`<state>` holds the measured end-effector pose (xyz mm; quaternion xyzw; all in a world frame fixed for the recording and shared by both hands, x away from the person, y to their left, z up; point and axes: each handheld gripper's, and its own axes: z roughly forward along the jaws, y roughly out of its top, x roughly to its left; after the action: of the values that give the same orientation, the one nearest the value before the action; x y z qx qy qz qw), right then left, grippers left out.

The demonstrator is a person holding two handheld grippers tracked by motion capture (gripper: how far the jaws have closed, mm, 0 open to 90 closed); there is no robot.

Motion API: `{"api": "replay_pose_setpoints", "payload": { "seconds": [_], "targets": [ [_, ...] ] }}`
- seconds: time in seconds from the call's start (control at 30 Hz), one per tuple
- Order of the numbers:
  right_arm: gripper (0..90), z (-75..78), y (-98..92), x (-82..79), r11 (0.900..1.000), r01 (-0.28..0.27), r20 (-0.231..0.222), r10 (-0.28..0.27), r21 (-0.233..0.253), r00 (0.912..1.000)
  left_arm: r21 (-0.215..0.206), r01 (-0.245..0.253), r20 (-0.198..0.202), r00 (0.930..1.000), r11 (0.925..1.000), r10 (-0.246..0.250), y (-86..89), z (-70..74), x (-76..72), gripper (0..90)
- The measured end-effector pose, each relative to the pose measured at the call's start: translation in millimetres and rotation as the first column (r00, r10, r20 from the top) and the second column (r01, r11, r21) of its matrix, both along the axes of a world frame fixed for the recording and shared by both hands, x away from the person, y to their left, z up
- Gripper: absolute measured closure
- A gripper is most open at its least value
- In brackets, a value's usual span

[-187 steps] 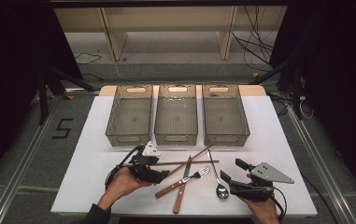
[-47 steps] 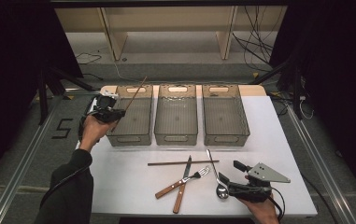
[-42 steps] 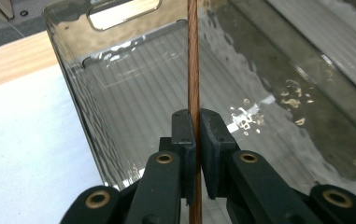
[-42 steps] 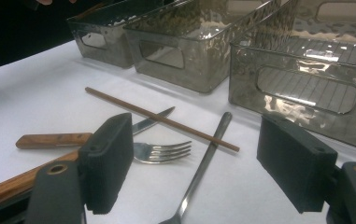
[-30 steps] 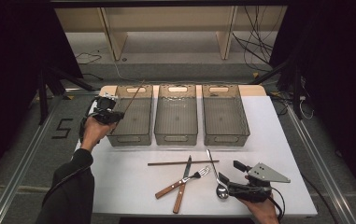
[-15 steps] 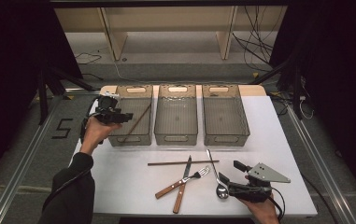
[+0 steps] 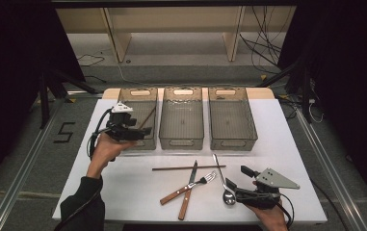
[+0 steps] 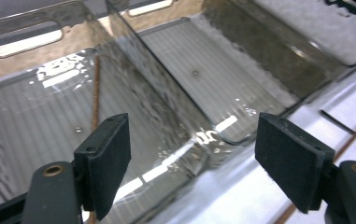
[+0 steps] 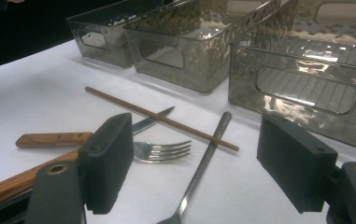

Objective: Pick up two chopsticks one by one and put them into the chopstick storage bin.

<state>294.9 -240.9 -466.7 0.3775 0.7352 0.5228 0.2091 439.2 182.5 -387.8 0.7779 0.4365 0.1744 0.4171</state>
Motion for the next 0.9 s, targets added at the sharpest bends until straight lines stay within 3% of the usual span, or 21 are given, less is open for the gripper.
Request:
{"api": "replay_pose_setpoints", "payload": {
  "seconds": [0.1,0.17,0.27,0.37,0.7,0.9],
  "targets": [
    [27.8,-0.2,0.0,0.1,1.000,0.001,-0.001,-0.001,0.000,1.0000,-0.026,0.015,0.011,0.9998,0.9996,-0.015,-3.6,-4.2,-9.5,25.3],
    [27.8,-0.2,-0.1,0.3,1.000,-0.001,-0.002,0.001,-0.001,1.0000,0.001,0.038,0.002,0.9993,0.9993,-0.038,-8.1,-5.2,-11.1,24.7],
    [27.8,0.1,0.0,0.2,1.000,-0.002,0.002,0.002,-0.002,1.0000,-0.007,0.058,0.015,0.9982,0.9983,-0.058,-16.0,-3.6,-15.9,24.0],
    [27.8,0.3,-0.1,-0.2,1.000,-0.006,0.006,0.006,-0.005,1.0000,0.025,0.081,0.014,0.9966,0.9964,-0.082,-26.2,-5.0,-20.6,22.7],
    [27.8,0.7,-1.5,-0.7,1.000,-0.005,0.007,0.006,-0.011,1.0000,0.070,0.160,-0.005,0.9872,0.9847,-0.160,-48.8,-13.1,-28.3,20.6],
    [27.8,0.3,-0.2,-0.5,1.000,-0.009,0.002,0.009,-0.011,1.0000,0.094,0.214,-0.007,0.9767,0.9723,-0.214,-59.6,-13.1,-35.2,20.6]
  ]
}}
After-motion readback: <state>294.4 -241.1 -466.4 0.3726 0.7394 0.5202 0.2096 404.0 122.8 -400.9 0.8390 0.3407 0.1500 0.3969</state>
